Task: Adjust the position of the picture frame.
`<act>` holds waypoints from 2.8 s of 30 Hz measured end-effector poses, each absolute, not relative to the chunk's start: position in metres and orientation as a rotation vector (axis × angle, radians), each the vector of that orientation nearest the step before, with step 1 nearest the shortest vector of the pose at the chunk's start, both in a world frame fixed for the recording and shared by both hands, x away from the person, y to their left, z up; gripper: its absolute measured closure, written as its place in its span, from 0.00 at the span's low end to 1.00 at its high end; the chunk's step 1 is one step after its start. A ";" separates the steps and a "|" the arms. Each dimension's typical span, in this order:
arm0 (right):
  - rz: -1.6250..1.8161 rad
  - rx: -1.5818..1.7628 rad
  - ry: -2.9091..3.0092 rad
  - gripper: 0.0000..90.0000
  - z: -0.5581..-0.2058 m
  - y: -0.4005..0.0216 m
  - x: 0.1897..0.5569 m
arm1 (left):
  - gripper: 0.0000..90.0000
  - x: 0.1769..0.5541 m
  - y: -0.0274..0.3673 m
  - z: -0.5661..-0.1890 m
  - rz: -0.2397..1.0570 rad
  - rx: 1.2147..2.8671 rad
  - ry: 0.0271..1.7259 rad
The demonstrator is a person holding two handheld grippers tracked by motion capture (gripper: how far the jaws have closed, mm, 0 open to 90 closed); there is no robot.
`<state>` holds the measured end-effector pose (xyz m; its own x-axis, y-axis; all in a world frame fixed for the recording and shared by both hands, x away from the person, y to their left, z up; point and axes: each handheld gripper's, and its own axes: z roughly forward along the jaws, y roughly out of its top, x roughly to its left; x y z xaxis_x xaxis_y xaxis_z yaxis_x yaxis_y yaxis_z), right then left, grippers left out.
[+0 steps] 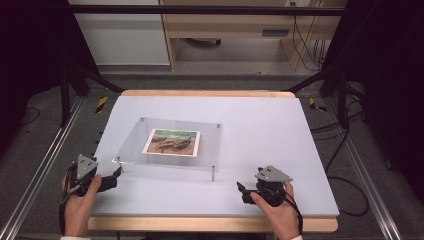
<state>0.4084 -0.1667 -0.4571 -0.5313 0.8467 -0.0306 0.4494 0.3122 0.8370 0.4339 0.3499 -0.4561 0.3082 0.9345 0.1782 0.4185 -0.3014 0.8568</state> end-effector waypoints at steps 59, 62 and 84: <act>1.301 1.055 2.235 0.82 -0.480 -0.078 0.448 | 0.09 0.436 0.355 -0.454 0.690 1.781 1.226; 1.321 1.054 2.233 0.87 -0.480 -0.076 0.450 | 0.11 0.435 0.354 -0.453 0.706 1.776 1.230; 1.560 1.197 2.183 0.94 -0.469 -0.086 0.460 | 0.64 0.447 0.348 -0.458 0.651 1.767 1.200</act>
<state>0.4604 -0.0859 -0.4692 -0.6507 0.7067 0.2778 0.4919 0.1137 0.8632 0.4473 0.3484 -0.4584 0.3967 0.9165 -0.0515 0.4567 -0.1484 0.8771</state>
